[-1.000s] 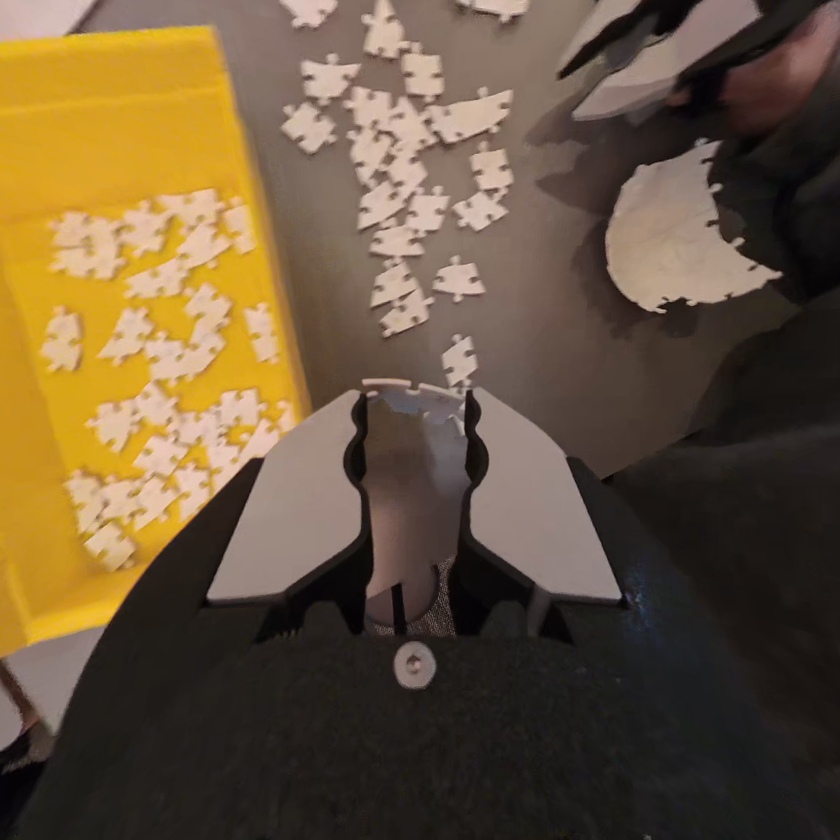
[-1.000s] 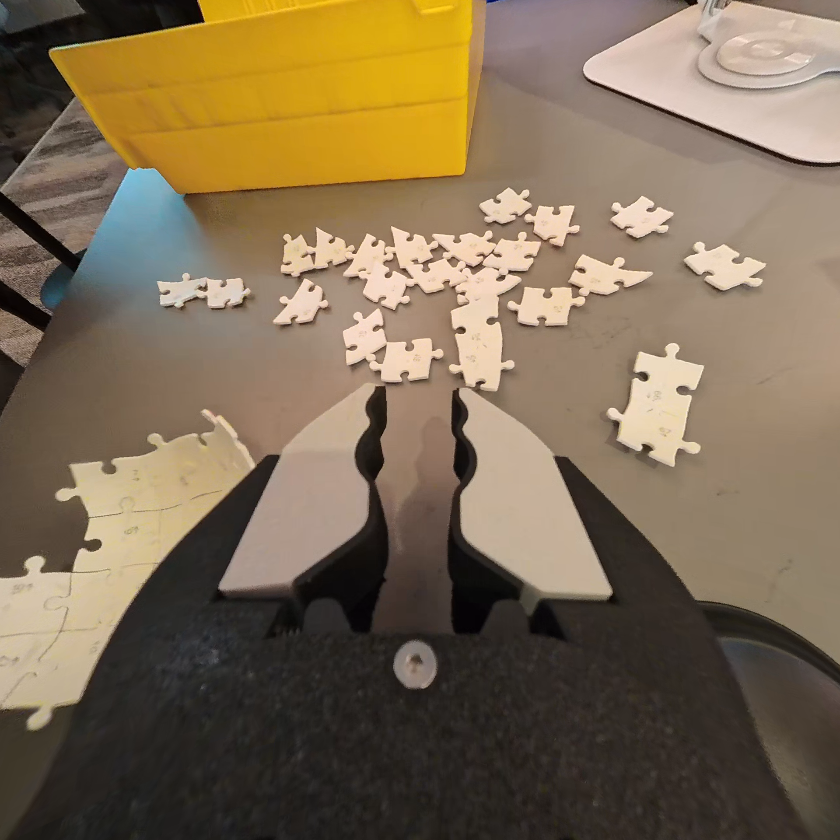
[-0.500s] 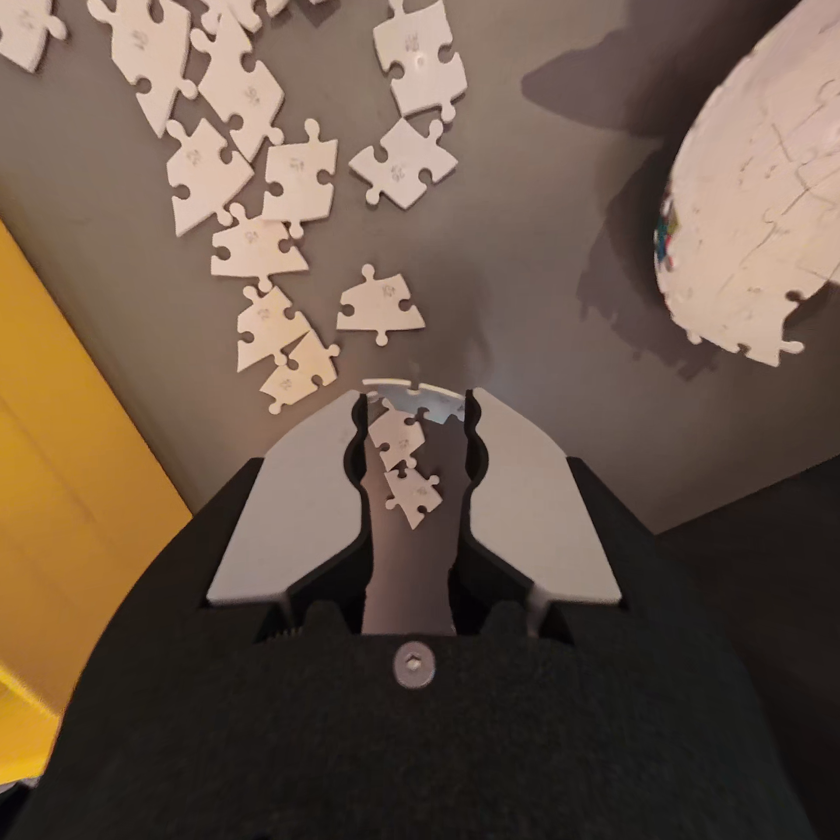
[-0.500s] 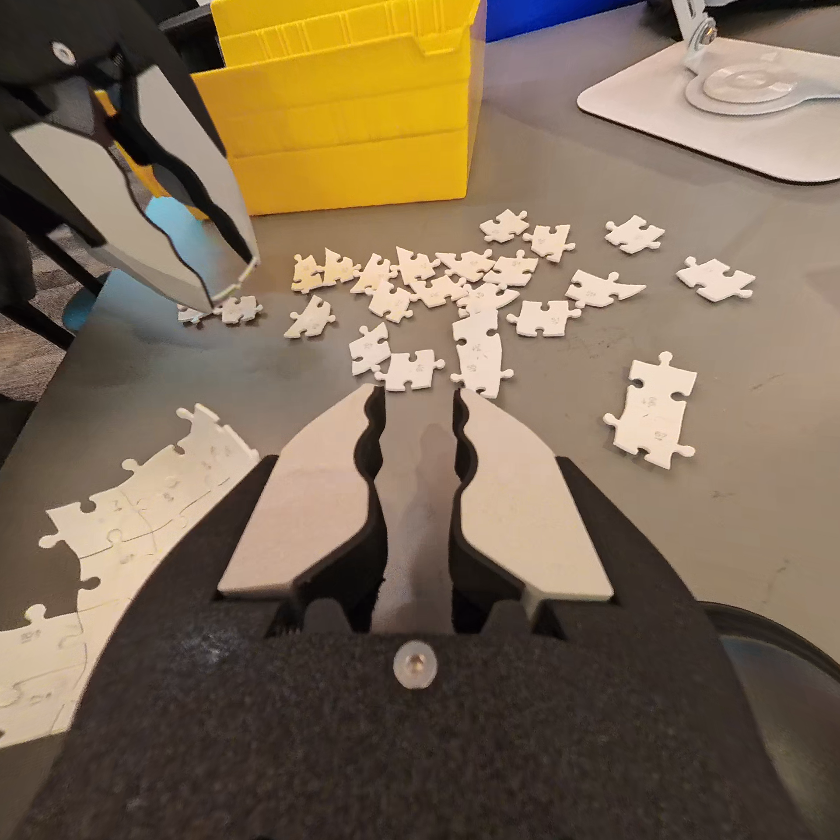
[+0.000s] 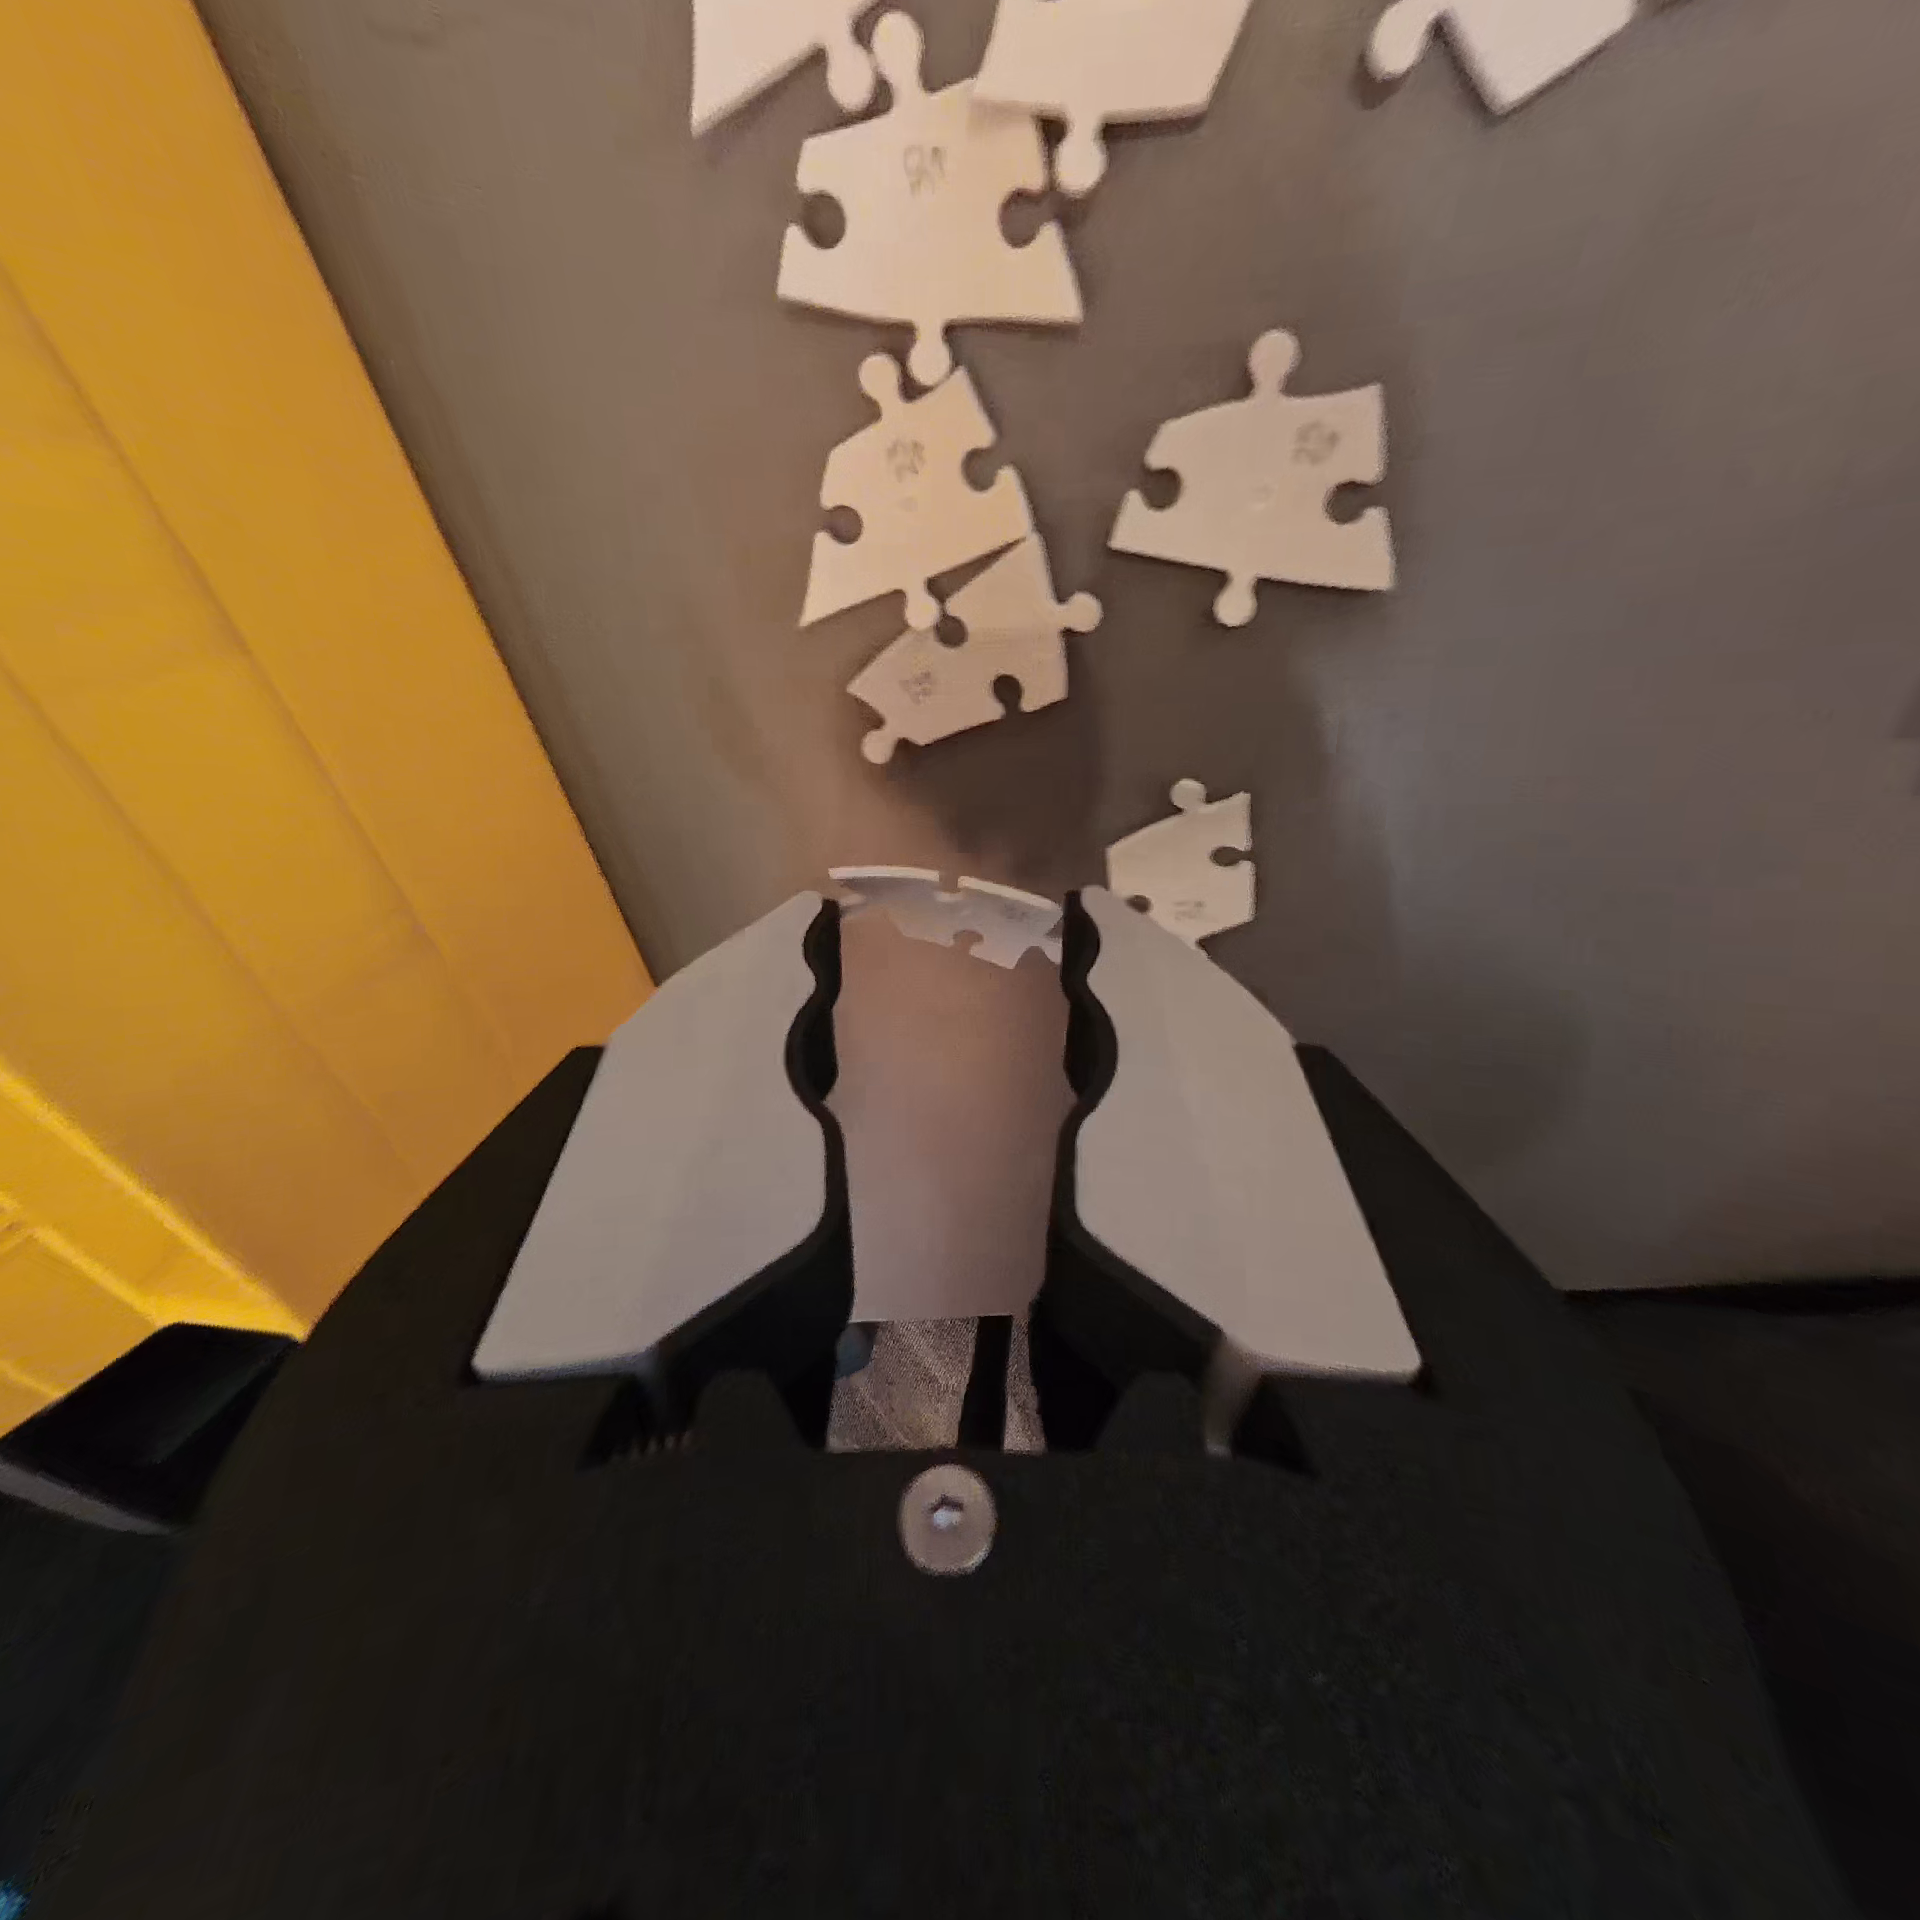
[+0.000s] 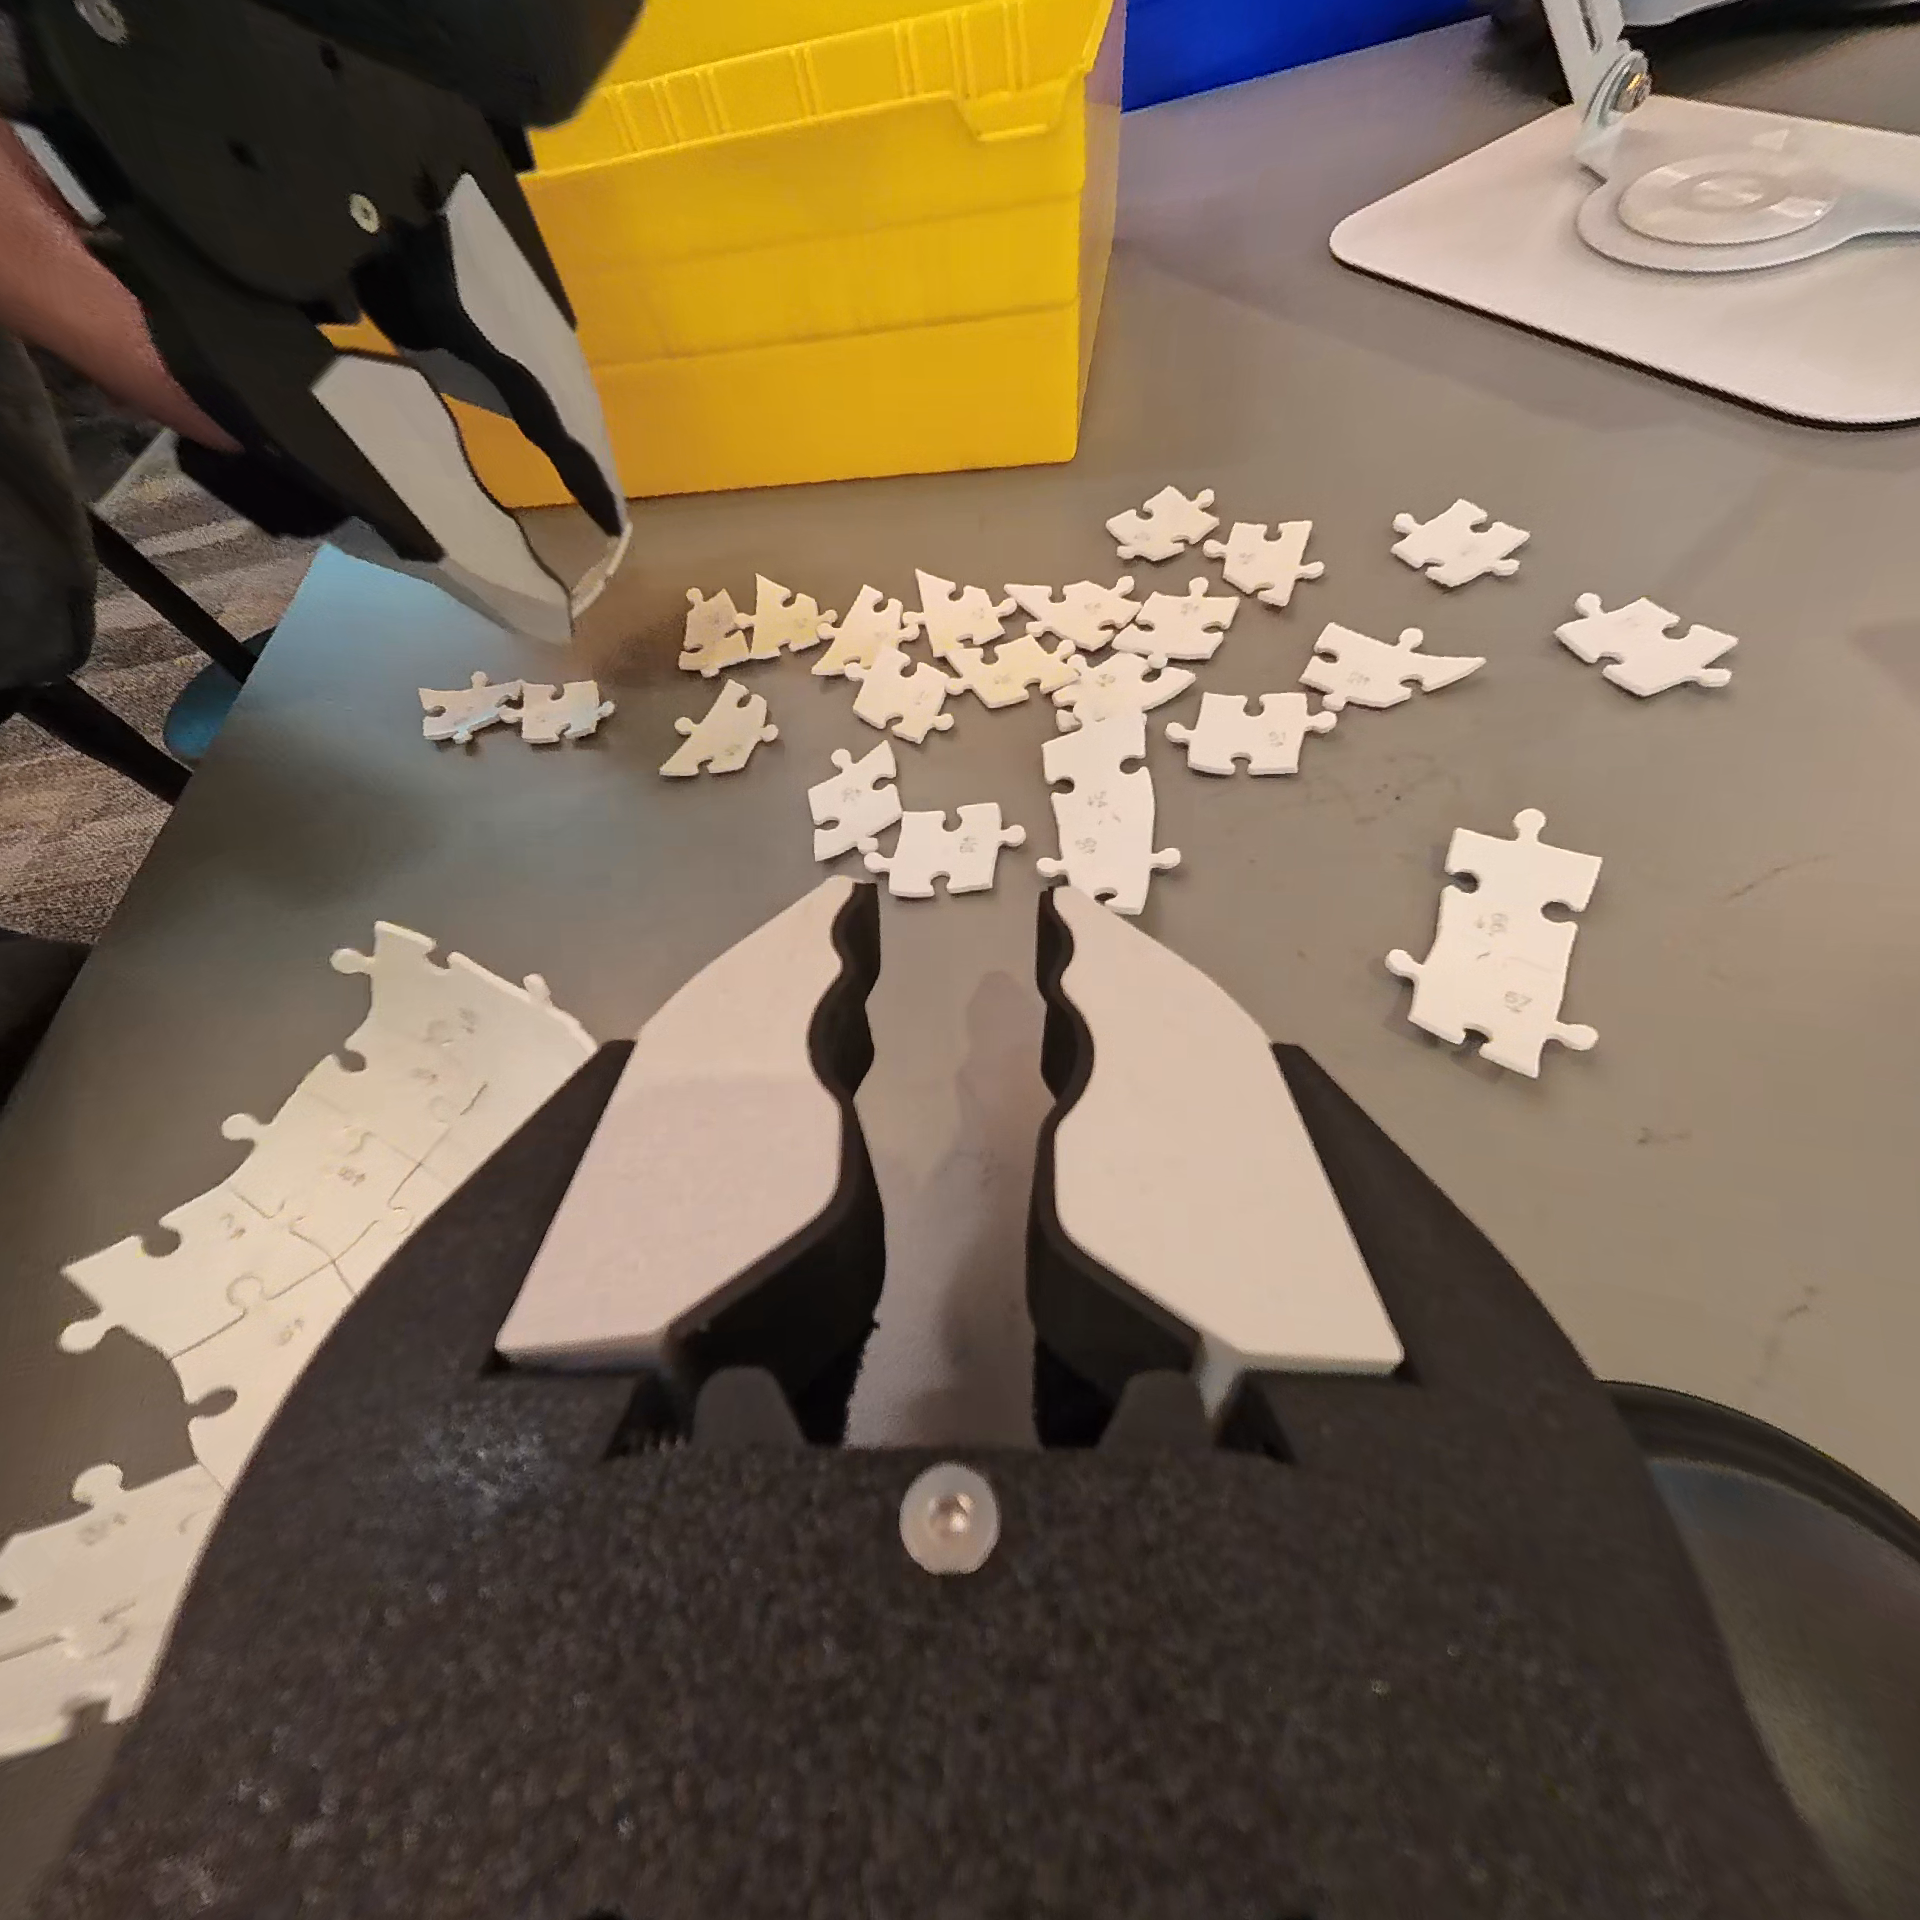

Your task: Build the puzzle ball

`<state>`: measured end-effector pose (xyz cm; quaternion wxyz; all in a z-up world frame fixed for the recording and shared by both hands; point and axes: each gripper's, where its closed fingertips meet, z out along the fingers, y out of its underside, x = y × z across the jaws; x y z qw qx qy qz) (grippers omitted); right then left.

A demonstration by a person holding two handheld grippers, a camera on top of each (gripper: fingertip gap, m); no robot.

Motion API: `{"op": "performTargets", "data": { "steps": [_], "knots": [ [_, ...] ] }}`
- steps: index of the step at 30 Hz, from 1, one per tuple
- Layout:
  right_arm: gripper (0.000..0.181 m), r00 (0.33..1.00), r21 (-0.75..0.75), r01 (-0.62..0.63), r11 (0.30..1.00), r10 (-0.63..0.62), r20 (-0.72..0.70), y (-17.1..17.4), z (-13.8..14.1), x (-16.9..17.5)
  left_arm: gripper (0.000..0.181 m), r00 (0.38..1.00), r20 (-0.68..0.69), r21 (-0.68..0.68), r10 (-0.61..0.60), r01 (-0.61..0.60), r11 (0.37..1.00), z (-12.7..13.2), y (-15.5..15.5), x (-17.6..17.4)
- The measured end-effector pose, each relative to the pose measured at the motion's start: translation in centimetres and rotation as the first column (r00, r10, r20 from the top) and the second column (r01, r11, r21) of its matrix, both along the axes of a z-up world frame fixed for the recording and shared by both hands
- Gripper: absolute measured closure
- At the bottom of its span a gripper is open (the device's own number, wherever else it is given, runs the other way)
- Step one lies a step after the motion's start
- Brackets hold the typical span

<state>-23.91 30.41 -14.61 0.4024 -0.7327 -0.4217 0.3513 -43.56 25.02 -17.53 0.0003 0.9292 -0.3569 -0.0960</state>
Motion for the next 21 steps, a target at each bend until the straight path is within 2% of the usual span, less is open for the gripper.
{"op": "performTargets", "data": {
  "steps": [8, 13, 16, 19, 21],
  "knots": [
    [0.153, 1.0, -0.006, 0.0, 1.0, 0.0, -0.003, 0.0, 0.0, 0.0, 0.141, 1.0, 0.011, 0.002, -0.02, 0.02, 1.0, -0.4, 0.9, 0.8],
    [0.153, 1.0, -0.007, -0.001, 1.0, 0.001, -0.003, 0.0, 0.0, 0.0, 0.141, 1.0, -0.004, -0.035, -0.006, 0.006, 0.999, -1.3, 0.5, 0.1],
    [0.153, 1.0, -0.012, -0.003, 1.0, 0.003, -0.003, 0.0, 0.0, 0.0, 0.141, 1.0, 0.023, -0.008, -0.007, 0.007, 1.0, -0.4, 0.7, 0.4],
    [0.153, 1.0, -0.014, -0.004, 1.0, 0.004, -0.003, 0.0, -0.1, 0.0, 0.141, 0.993, 0.114, 0.04, -0.025, 0.02, 0.999, 1.2, 2.2, 2.2],
    [0.153, 1.0, -0.015, -0.004, 1.0, 0.004, -0.002, 0.0, -0.1, 0.0, 0.141, 0.992, 0.124, 0.052, -0.038, 0.031, 0.998, 1.5, 3.6, 2.8]
  ]
}}
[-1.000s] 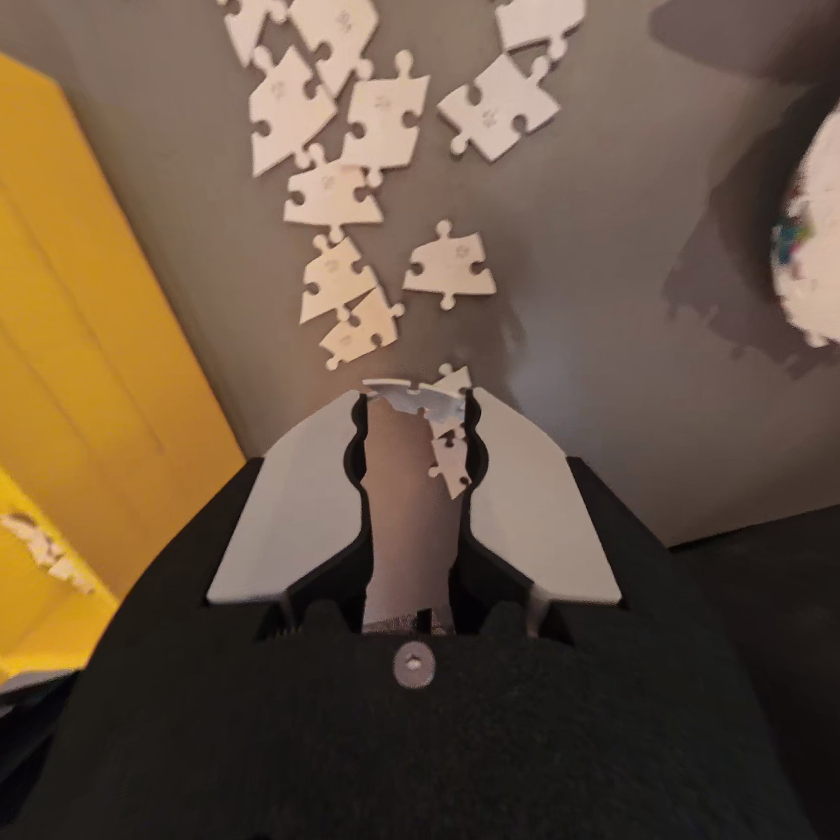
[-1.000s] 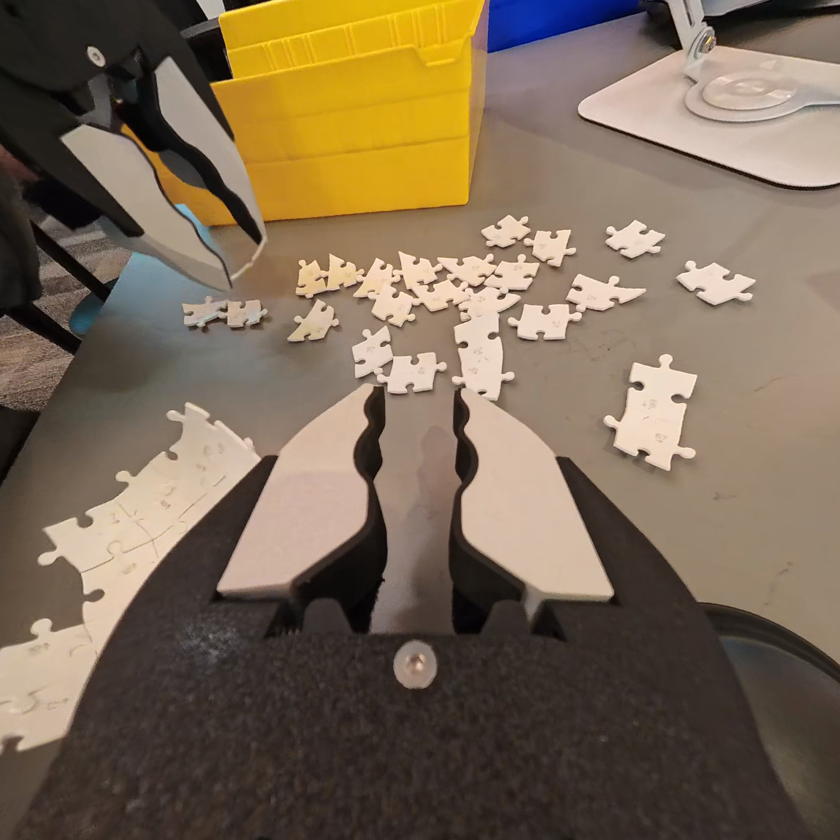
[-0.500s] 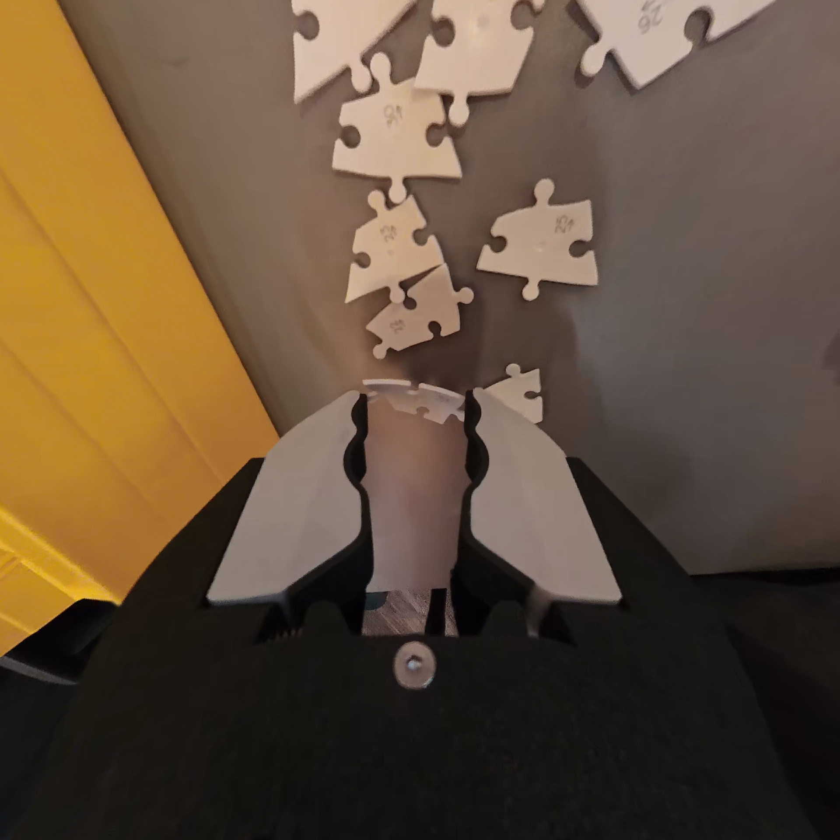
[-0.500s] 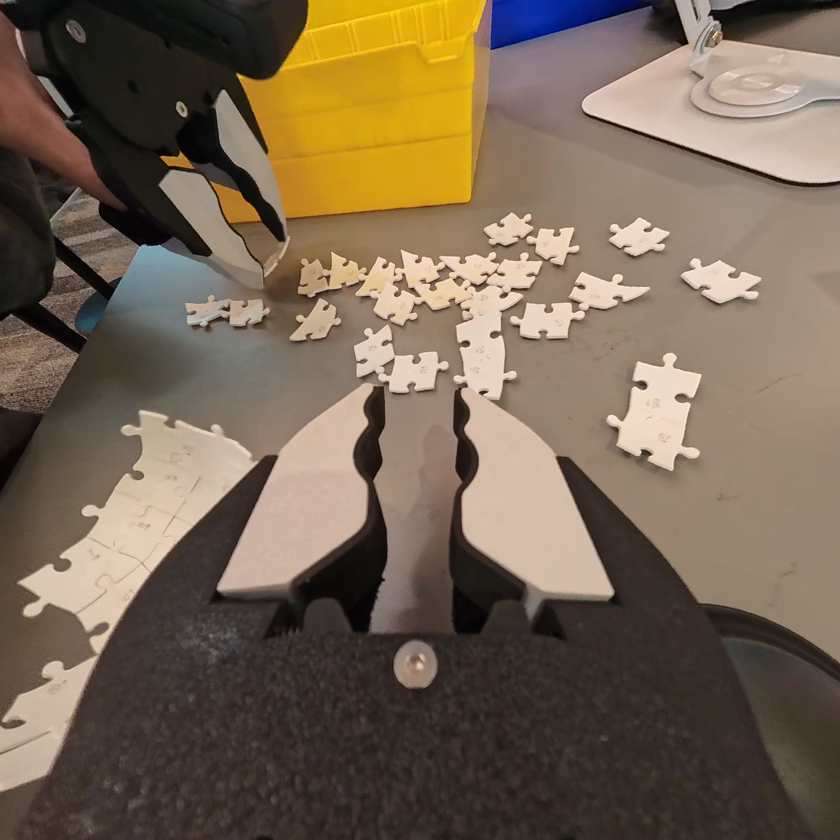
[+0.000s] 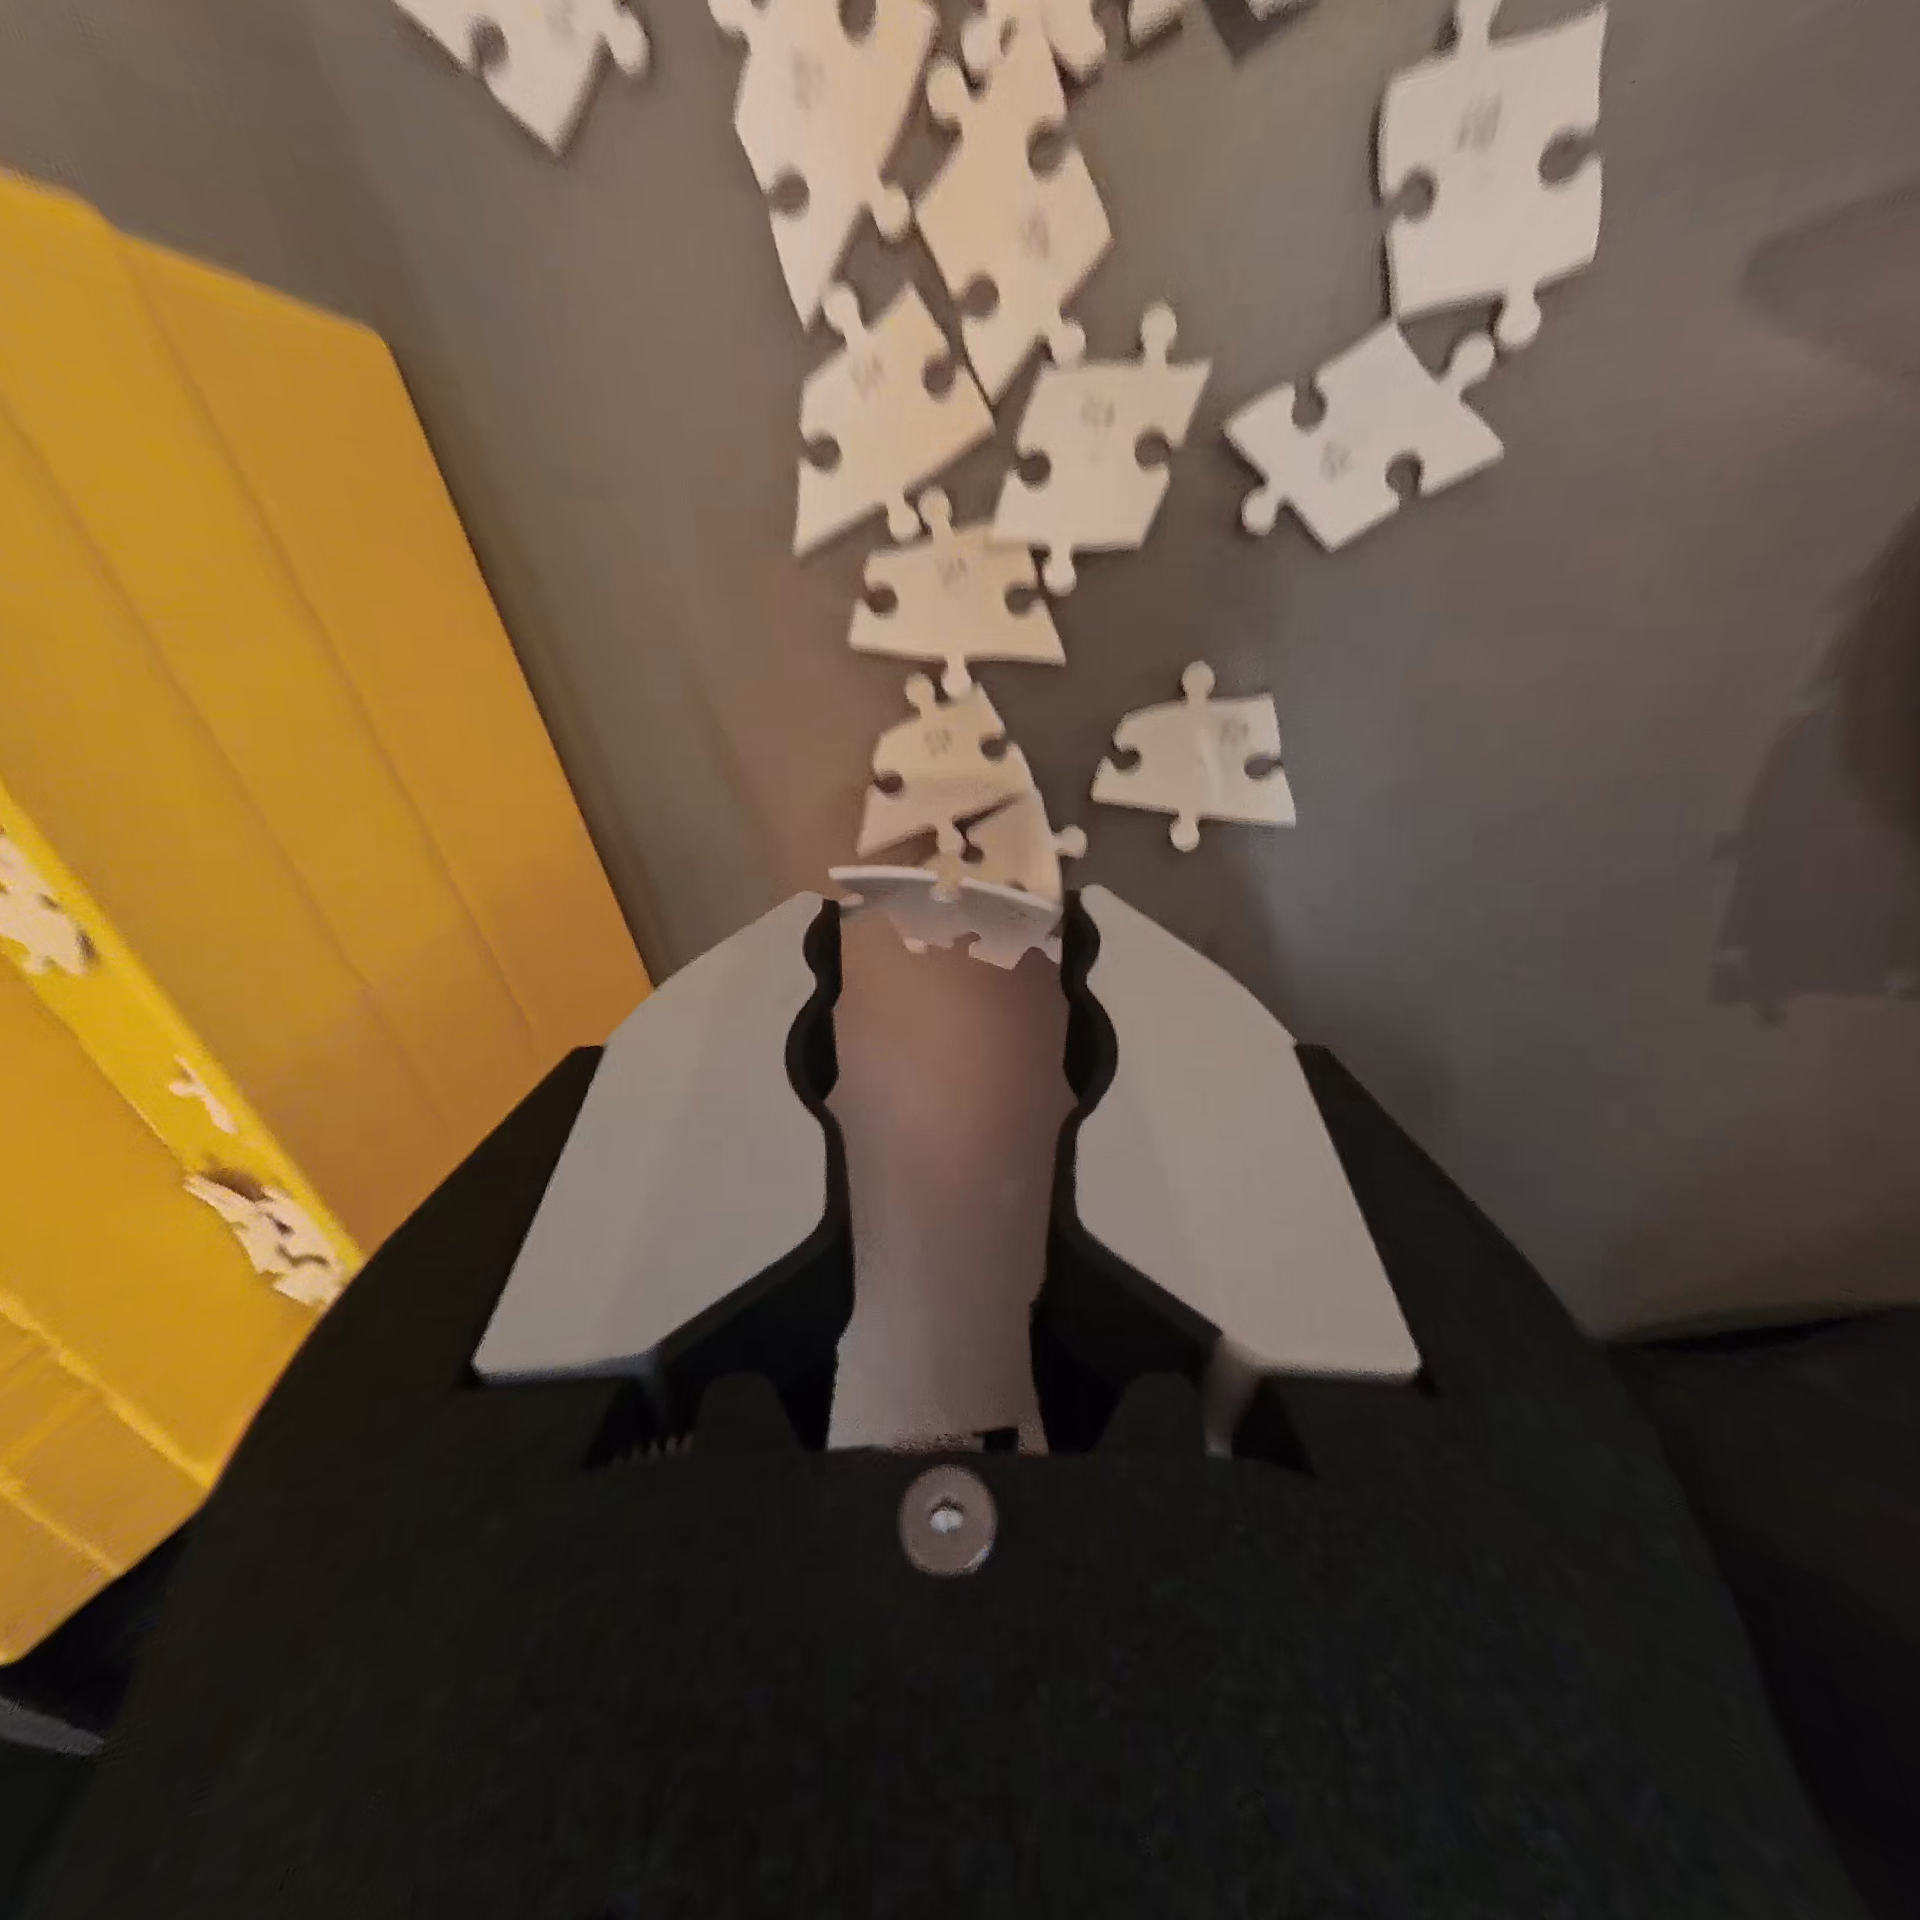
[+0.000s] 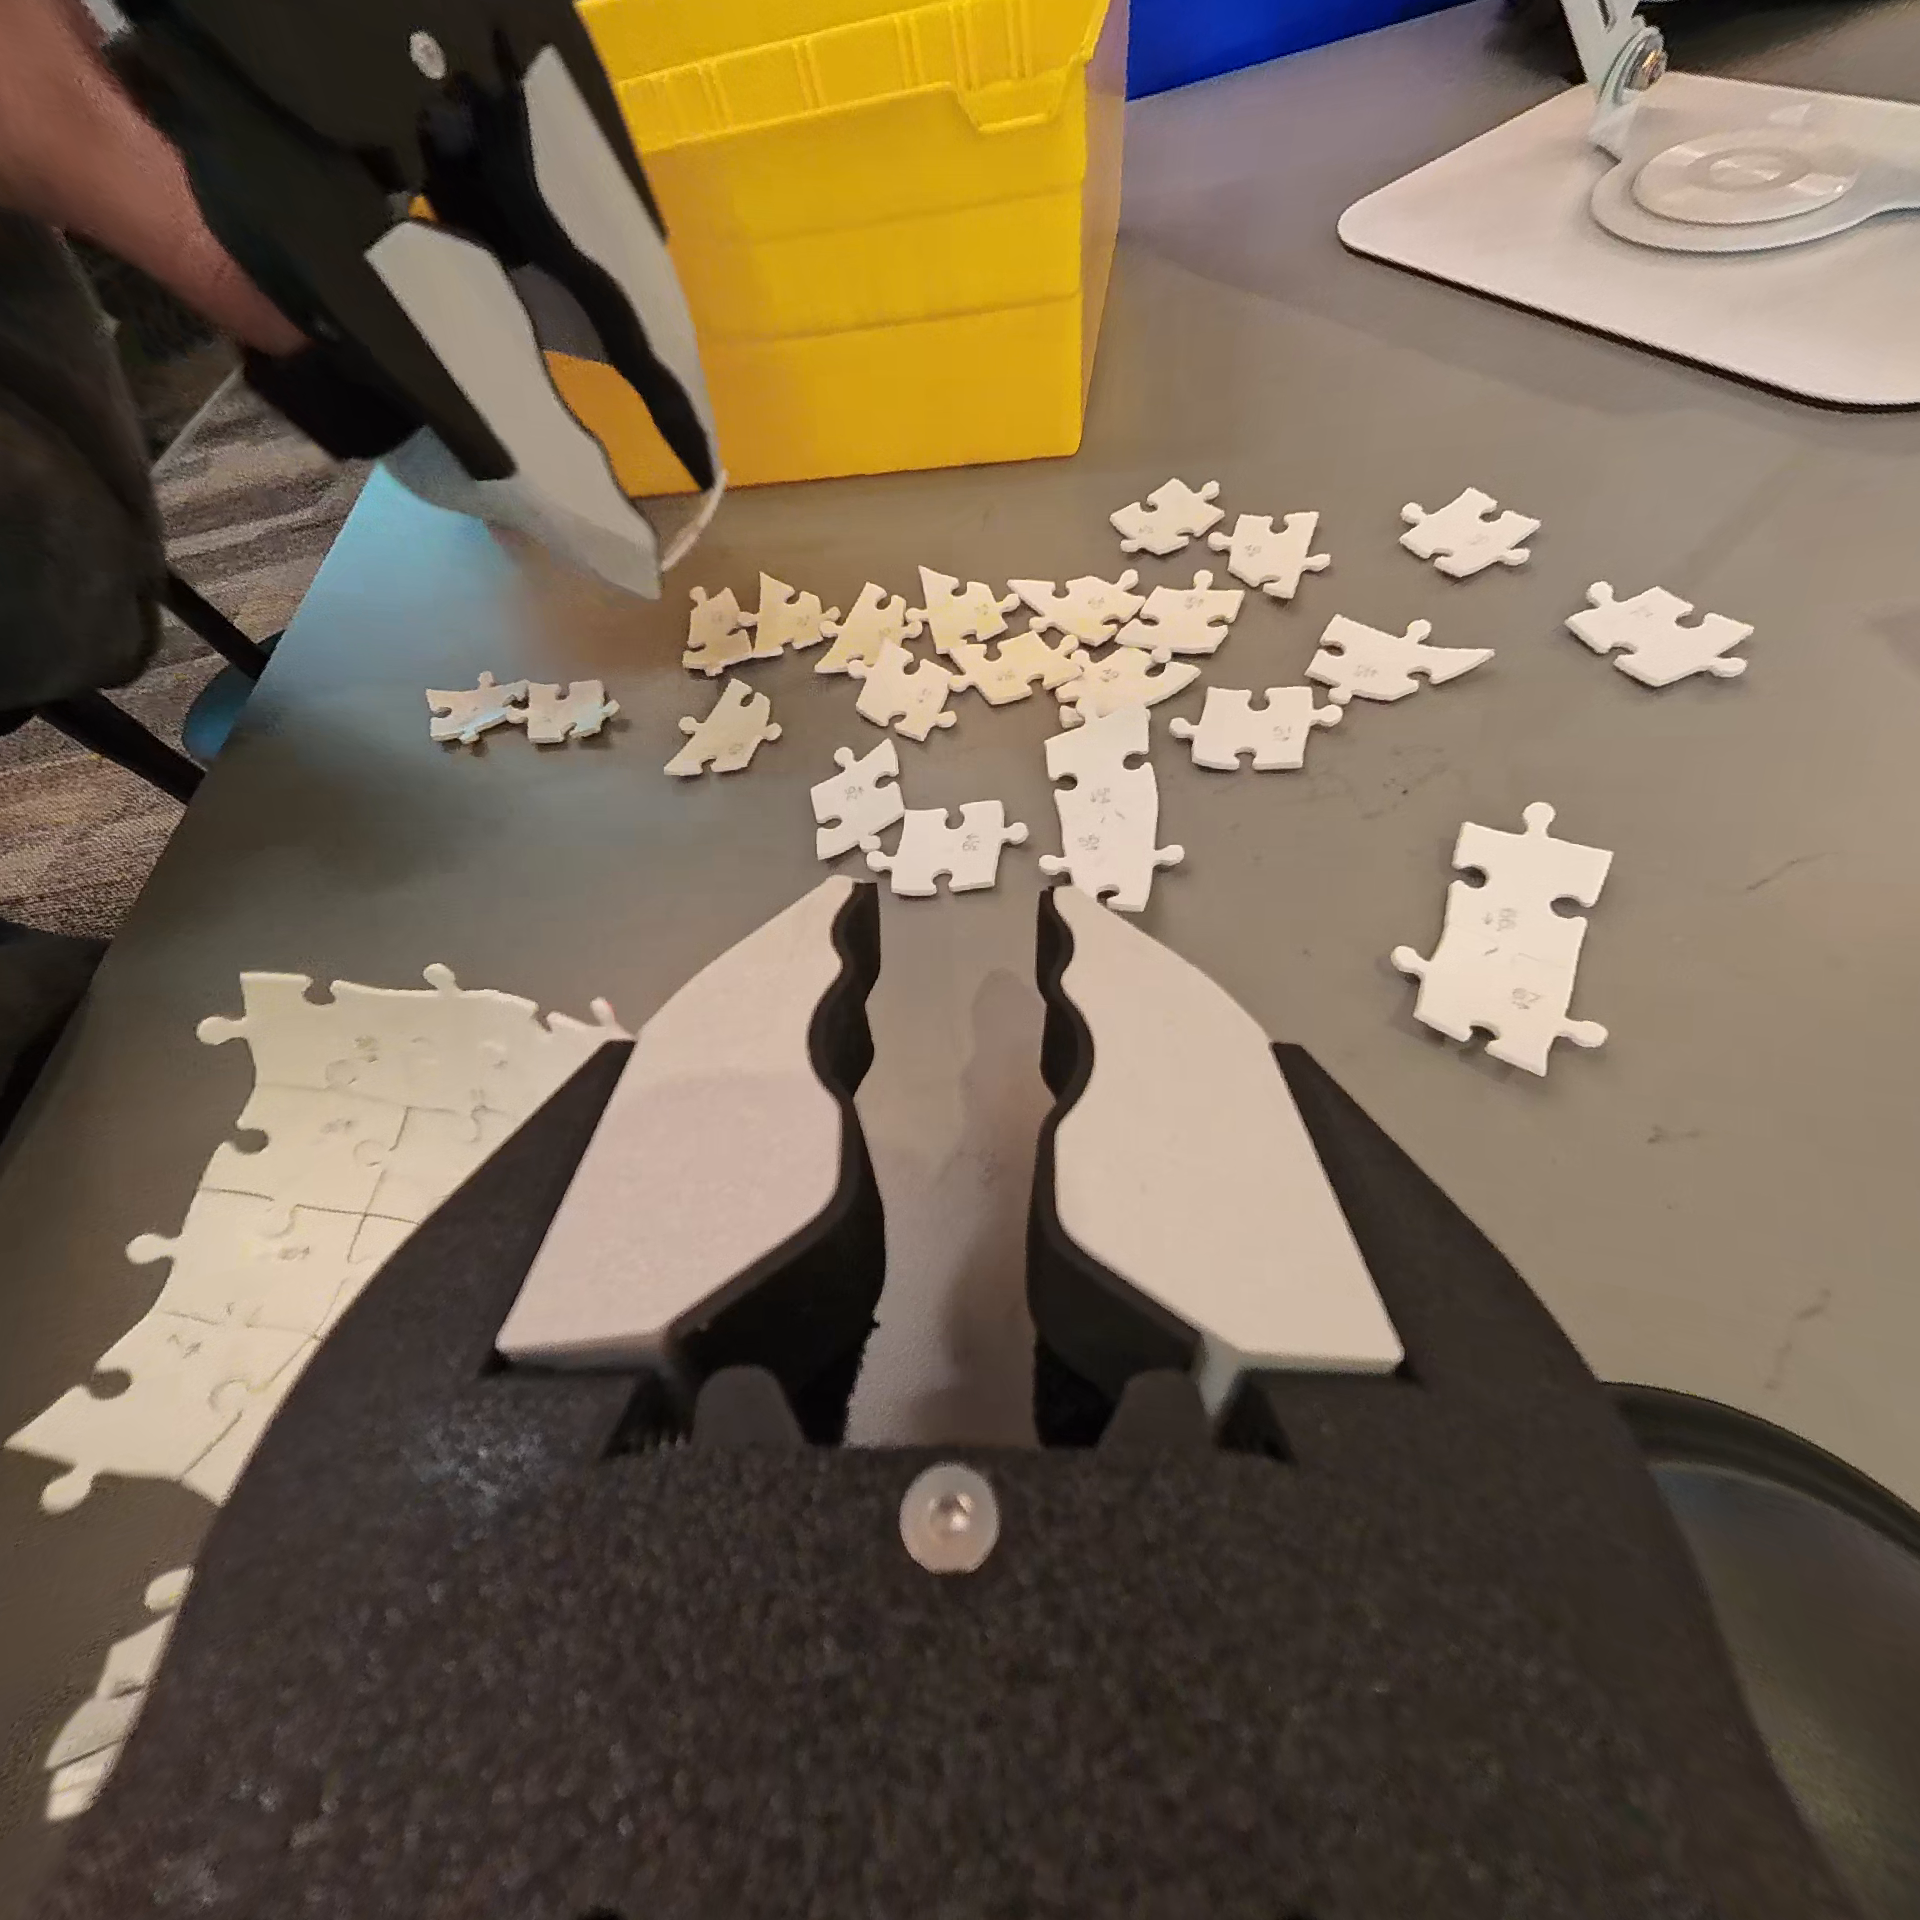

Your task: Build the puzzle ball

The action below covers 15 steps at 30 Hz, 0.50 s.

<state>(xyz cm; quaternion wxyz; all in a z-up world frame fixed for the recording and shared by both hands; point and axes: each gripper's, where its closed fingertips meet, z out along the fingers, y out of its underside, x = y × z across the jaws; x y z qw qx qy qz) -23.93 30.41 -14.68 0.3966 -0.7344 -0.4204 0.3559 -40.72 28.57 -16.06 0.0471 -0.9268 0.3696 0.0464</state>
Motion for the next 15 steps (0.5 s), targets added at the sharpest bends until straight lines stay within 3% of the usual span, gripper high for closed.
{"op": "performTargets", "data": {
  "steps": [7, 15],
  "knots": [
    [0.153, 1.0, 0.003, 0.0, 1.0, 0.0, -0.002, 0.0, 0.1, 0.0, 0.141, 0.999, -0.029, -0.04, -0.023, 0.022, 0.999, -1.7, 3.3, 1.6],
    [0.153, 1.0, -0.004, -0.005, 1.0, 0.005, -0.007, -0.1, 0.1, 0.0, 0.141, 0.998, -0.064, -0.086, -0.004, -0.002, 0.996, -2.9, 1.9, 0.1]
  ]
}}
